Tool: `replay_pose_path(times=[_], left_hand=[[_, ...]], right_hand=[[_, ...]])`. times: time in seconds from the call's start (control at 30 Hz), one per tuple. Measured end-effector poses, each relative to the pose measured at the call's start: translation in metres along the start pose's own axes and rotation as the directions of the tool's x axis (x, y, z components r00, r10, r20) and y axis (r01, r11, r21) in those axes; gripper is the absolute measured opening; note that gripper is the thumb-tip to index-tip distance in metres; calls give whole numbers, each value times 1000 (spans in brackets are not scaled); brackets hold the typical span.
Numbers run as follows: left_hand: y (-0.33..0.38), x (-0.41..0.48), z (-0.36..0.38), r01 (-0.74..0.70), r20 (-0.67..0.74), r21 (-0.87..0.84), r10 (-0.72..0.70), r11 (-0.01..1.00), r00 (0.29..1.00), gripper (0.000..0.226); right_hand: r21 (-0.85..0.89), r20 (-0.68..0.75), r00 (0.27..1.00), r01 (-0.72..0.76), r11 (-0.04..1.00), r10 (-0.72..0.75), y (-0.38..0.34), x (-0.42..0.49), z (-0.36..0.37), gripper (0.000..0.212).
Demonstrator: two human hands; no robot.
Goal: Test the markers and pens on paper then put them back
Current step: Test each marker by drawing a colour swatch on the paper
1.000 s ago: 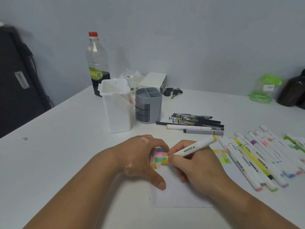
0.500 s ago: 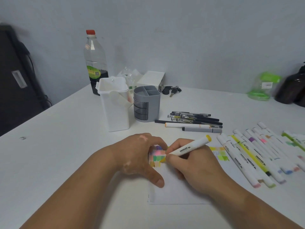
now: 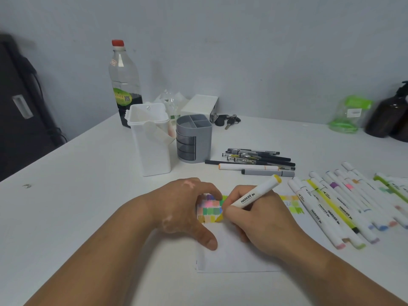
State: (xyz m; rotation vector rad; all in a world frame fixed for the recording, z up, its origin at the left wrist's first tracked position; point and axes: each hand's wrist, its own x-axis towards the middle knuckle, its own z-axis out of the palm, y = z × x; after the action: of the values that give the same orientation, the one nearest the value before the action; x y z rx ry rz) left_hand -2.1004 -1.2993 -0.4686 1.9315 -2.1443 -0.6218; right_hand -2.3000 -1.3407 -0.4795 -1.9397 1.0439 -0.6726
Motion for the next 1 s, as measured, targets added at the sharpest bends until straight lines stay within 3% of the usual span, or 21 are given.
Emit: replay_pose_path(times=[0.4, 0.47, 0.53, 0.63, 0.73, 0.8, 0.83, 0.87, 0.93, 1.0], left_hand=[[-1, 0, 0, 7, 0, 9, -7, 1000, 1000, 88], [-1, 0, 0, 14, 4, 10, -14, 1000, 1000, 88], [-2, 1, 0, 24, 6, 8, -24, 1000, 1000, 88], [-5, 0, 0, 31, -9, 5, -31, 1000, 999, 90], [-10, 1, -3, 36, -135, -158, -58, 987, 989, 73], [-13, 5, -4, 7, -284, -377, -123, 926, 951, 42], [-14, 8, -4, -18, -351, -519, -195, 854, 916, 22], [-13, 10, -3, -39, -373, -658, -280, 752, 885, 17], [-10, 13, -1, -72, -336, -823, -381, 564, 862, 38], [-9, 14, 0, -110, -294, -882, -353, 457, 888, 42]], right_hand=[[-10, -1, 1000, 9, 1000, -9, 2, 1, -1, 4], [-16, 0, 1000, 20, 1000, -20, 2, 0, 0, 13], [95, -70, 997, 25, 995, -18, 2, 2, -1, 14], [439, -226, 972, 50, 897, 56, 4, 9, -13, 7], [592, -287, 951, 86, 801, 110, 7, 14, -29, 7], [633, -286, 949, 82, 770, 134, 10, 16, -35, 10], [637, -276, 951, 74, 767, 138, 12, 16, -36, 11], [632, -264, 955, 63, 773, 138, 13, 17, -37, 15], [623, -238, 963, 51, 780, 128, 16, 18, -38, 23], [634, -214, 970, 48, 772, 116, 16, 18, -39, 24]])
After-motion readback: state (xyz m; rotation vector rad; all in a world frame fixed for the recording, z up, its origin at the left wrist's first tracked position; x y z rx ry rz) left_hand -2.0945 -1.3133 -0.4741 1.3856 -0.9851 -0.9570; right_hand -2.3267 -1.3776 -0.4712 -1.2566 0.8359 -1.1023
